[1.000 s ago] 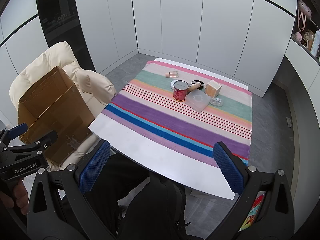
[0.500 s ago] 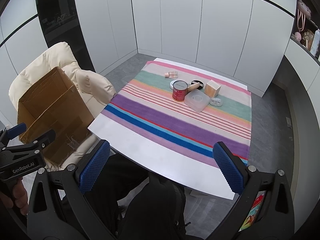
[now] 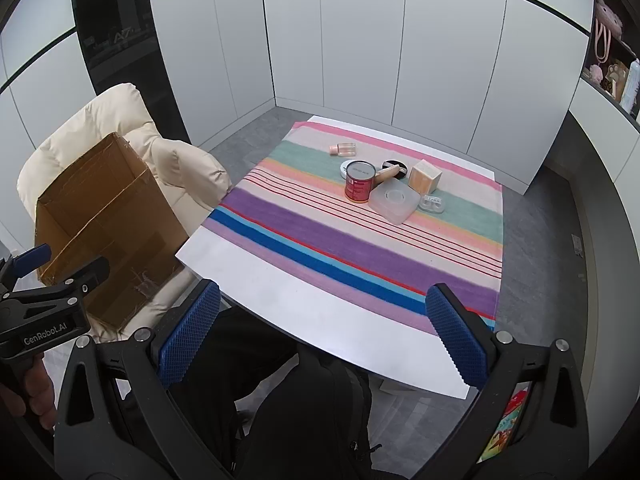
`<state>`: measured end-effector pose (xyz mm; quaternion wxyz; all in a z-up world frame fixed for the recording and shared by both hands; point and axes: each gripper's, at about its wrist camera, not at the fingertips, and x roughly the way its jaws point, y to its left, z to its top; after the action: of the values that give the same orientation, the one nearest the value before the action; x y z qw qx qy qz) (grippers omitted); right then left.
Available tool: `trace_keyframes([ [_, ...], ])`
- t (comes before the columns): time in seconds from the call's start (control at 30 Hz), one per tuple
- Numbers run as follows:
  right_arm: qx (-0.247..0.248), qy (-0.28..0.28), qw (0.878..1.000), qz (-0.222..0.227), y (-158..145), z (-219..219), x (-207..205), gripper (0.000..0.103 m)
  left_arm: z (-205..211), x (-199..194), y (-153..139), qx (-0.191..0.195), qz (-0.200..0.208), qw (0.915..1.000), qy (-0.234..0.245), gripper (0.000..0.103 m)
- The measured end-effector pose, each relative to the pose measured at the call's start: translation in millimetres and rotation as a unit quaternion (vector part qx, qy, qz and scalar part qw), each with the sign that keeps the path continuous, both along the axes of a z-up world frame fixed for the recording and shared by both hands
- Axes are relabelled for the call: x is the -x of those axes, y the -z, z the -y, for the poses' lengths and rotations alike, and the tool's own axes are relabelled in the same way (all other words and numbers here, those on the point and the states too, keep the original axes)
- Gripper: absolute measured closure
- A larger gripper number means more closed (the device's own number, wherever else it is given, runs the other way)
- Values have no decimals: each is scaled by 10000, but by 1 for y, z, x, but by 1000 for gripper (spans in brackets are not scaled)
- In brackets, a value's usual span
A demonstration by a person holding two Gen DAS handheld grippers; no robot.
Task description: Organize objects
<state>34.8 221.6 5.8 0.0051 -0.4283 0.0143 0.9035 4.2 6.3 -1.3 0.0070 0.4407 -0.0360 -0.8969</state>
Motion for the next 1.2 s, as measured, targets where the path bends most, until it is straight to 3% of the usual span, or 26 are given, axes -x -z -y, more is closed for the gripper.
trace_keyframes([
  [1.2, -10, 43, 10000, 10, 1, -2, -3, 0, -10, 1, 1, -13, 62, 9999, 97, 0],
])
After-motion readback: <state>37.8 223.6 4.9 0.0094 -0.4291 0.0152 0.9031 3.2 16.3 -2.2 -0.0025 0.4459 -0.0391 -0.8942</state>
